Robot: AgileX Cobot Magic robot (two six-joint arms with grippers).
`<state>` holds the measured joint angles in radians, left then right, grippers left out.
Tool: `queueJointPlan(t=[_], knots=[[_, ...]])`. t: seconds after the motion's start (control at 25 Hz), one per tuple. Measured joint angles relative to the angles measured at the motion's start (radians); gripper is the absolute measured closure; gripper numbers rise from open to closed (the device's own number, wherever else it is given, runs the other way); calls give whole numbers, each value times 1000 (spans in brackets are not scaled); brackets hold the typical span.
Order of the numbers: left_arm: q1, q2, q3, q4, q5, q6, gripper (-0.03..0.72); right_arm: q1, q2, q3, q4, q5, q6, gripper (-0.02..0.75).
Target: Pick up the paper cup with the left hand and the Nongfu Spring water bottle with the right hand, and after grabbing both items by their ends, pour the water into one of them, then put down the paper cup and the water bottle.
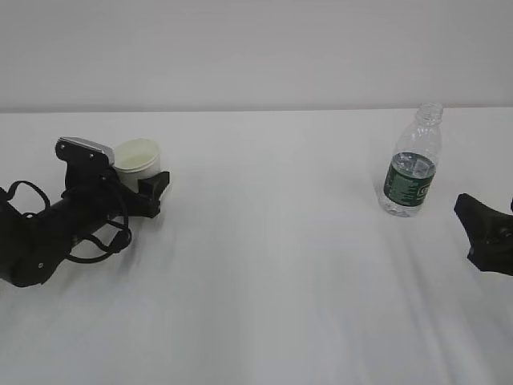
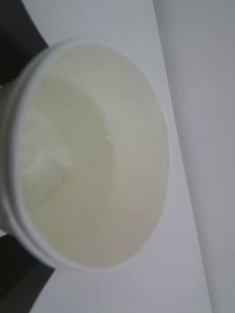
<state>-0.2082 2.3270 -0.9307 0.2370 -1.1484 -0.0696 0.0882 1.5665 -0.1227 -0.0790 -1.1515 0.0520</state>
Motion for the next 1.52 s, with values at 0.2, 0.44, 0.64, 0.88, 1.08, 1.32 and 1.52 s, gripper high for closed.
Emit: queueJointPlan(t=[0.2, 0.44, 0.64, 0.88, 1.08, 1.32, 1.52], knots=[[0, 2, 0, 0, 0, 0, 91, 0, 0, 0, 0, 0, 0, 166], [0, -18, 58, -12, 0, 0, 88, 0, 0, 0, 0, 0, 0, 166], [0, -57, 135, -45, 0, 0, 89, 0, 0, 3, 0, 0, 2, 166], [0, -122, 238, -89, 0, 0, 94, 0, 0, 62, -2, 0, 2, 166], [0, -199, 310, -92, 0, 0, 97, 0, 0, 111, -27, 0, 4, 166], [0, -320, 407, -97, 0, -22, 99, 0, -103, 127, -44, 0, 30, 166], [0, -409, 483, -92, 0, -100, 99, 0, -240, 127, -18, 0, 130, 166]])
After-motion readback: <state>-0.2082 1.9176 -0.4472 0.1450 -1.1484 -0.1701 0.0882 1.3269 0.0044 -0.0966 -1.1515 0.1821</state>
